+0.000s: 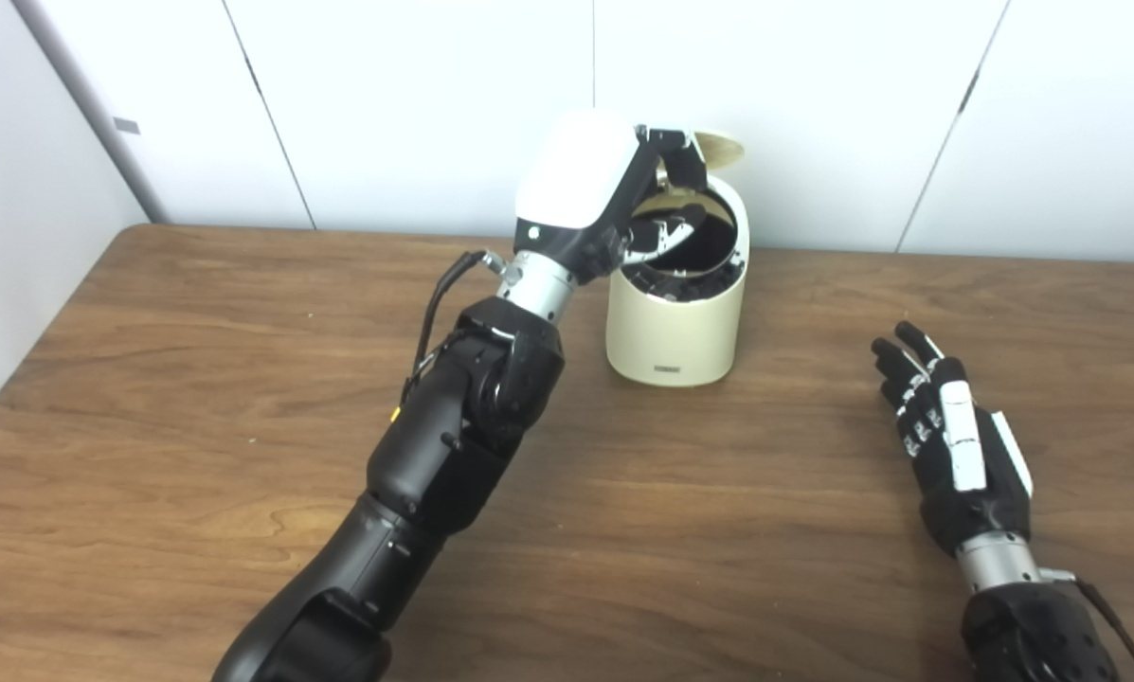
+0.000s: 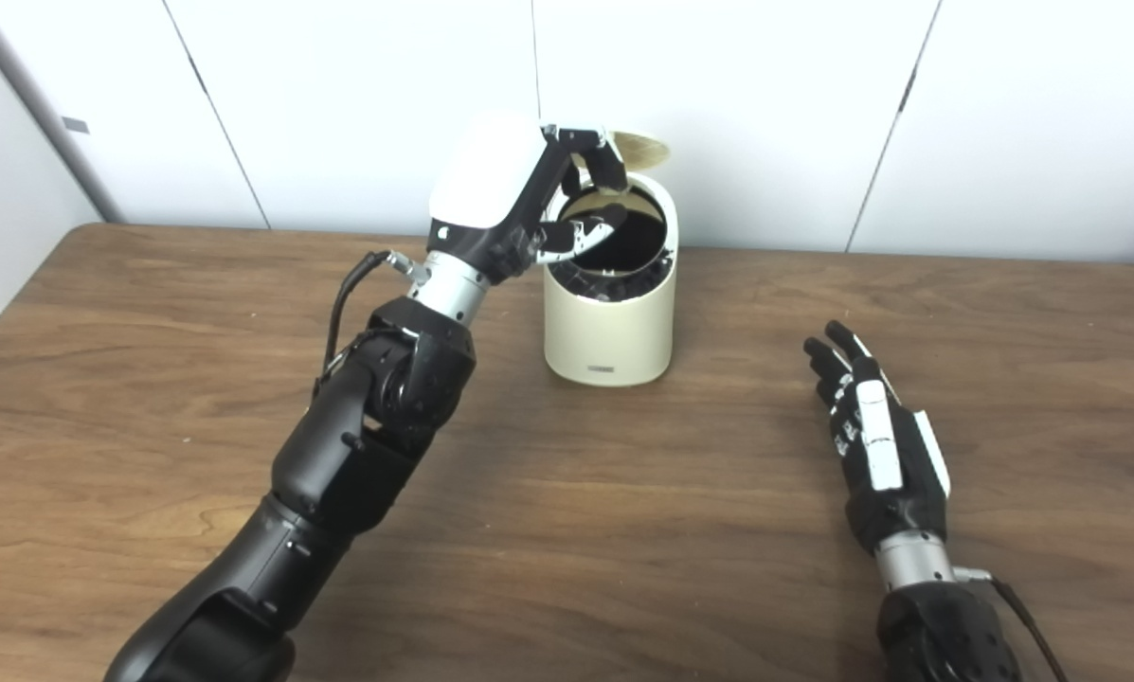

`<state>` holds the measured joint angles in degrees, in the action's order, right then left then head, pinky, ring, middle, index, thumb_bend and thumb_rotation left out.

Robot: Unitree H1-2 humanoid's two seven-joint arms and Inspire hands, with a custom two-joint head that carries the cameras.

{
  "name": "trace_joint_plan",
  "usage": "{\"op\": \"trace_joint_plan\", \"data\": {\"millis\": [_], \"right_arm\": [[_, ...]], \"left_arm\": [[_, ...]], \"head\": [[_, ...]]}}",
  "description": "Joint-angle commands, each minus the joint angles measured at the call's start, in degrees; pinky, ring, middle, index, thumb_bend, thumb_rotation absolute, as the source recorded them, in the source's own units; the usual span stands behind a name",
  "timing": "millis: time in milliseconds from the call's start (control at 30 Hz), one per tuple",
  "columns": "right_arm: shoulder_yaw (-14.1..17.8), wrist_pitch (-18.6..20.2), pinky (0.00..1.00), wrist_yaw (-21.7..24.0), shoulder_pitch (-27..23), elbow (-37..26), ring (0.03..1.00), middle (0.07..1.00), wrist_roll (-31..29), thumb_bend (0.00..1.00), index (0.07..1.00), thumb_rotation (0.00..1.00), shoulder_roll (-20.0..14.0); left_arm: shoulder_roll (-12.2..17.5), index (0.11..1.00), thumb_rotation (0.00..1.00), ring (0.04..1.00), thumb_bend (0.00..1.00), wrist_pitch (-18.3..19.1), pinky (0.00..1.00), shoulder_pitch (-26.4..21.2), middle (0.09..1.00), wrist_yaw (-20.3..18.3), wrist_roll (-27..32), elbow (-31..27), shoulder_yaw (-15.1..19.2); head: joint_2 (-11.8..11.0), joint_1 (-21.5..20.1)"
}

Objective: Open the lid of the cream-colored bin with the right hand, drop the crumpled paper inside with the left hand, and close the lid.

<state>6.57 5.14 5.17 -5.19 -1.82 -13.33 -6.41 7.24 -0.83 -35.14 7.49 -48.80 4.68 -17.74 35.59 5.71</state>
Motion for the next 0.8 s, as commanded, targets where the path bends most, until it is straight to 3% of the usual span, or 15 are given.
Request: {"op": "trace_joint_plan", "data": {"millis": [0,367,600,767], "right_arm": [[0.12,0.35,1.00,0.50,-0.22,0.45,0.944,0.872,-0.47,0.50,0.889,0.85,-0.30],[-0.02,0.18,1.00,1.14,0.19,0.35,0.947,0.878,-0.24,0.50,0.905,0.87,-0.86],[0.46,0.49,1.00,0.94,-0.08,0.68,0.959,0.884,-1.09,0.51,0.893,0.85,-0.74],[0.23,0.80,0.99,0.63,-0.02,0.24,0.957,0.888,-0.67,0.49,0.889,0.86,-0.82]], "left_arm": [[0.48,0.472,0.00,0.408,0.47,-0.36,0.33,-1.80,0.528,0.04,0.62,-2.68,0.83],[3.03,0.460,0.00,0.434,0.48,-0.70,0.37,2.34,0.526,-4.07,3.50,-9.90,2.96],[3.48,0.453,0.00,0.439,0.48,2.33,0.37,7.38,0.508,-7.32,8.91,-15.78,7.69],[0.90,0.468,0.00,0.440,0.48,6.95,0.35,11.08,0.511,-7.56,13.12,-19.16,11.93]], "head": [[0.07,0.16],[0.32,0.74],[0.34,0.79],[0.46,0.95]]}}
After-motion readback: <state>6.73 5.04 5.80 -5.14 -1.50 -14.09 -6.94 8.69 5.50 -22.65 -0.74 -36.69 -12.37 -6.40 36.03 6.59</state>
